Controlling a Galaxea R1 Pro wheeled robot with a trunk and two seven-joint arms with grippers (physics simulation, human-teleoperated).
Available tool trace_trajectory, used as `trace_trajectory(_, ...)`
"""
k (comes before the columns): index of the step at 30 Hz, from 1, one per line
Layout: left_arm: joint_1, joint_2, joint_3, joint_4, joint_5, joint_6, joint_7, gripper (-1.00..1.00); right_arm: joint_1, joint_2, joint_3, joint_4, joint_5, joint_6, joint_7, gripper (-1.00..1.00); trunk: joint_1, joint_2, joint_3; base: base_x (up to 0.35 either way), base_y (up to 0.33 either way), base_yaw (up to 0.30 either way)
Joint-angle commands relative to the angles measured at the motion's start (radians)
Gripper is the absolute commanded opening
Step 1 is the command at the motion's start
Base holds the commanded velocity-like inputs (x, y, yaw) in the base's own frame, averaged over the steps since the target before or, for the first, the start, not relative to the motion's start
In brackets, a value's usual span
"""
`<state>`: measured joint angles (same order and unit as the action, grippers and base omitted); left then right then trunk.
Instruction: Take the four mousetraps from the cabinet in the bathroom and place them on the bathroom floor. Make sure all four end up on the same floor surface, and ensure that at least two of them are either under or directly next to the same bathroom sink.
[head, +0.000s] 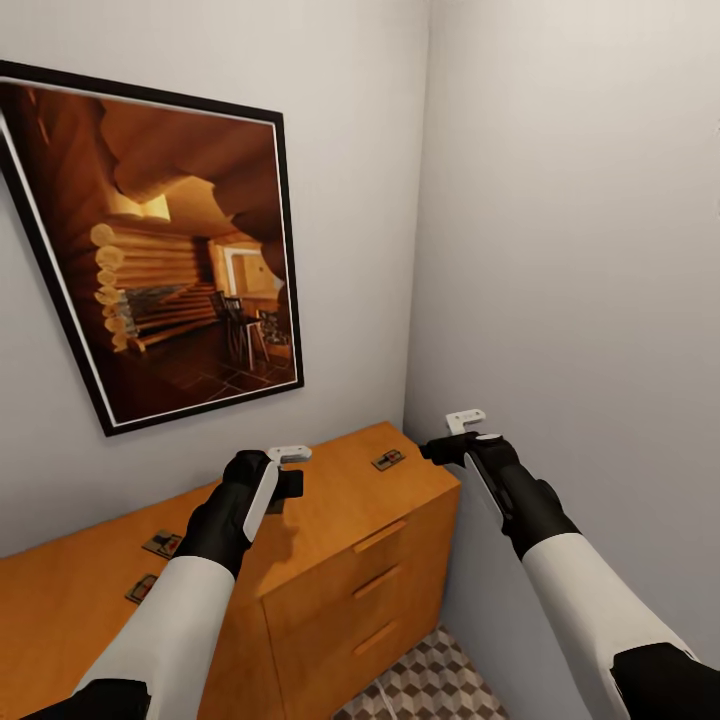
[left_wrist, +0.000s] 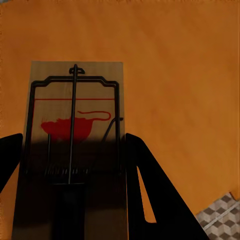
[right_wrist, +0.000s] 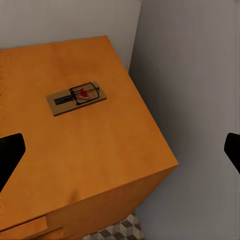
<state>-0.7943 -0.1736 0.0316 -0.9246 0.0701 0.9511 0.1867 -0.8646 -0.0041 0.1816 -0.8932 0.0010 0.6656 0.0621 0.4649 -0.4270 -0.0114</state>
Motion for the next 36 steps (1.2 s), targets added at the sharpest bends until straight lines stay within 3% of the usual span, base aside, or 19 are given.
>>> trace_trajectory(1, 0.0, -0.001, 0.002, -0.001, 0.005, 0.003, 0.007, -1.0, -0.001, 0.0, 0.001, -0.001, 0.001, 0.005, 0.002, 1.0, -0.003, 0.006, 0.002, 0.0, 0.0, 0.0)
trace_trajectory(4, 0.0, -0.001, 0.002, -0.001, 0.005, 0.003, 0.007, -1.0, -0.001, 0.0, 0.001, -0.001, 0.001, 0.005, 0.002, 1.0, -0.015, 0.027, 0.011, 0.0, 0.046, 0.0)
trace_trajectory(15, -0.001, -0.001, 0.001, -0.001, 0.005, 0.002, 0.008, -1.0, -0.001, 0.0, 0.001, -0.001, 0.001, 0.005, 0.002, 1.0, -0.015, 0.027, 0.011, 0.0, 0.186, 0.0)
trace_trajectory(36, 0.0, -0.001, 0.001, -0.002, 0.007, 0.004, 0.002, -1.0, -0.001, 0.007, 0.001, -0.001, 0.001, 0.005, 0.003, 1.0, -0.015, 0.027, 0.011, 0.0, 0.01, 0.0)
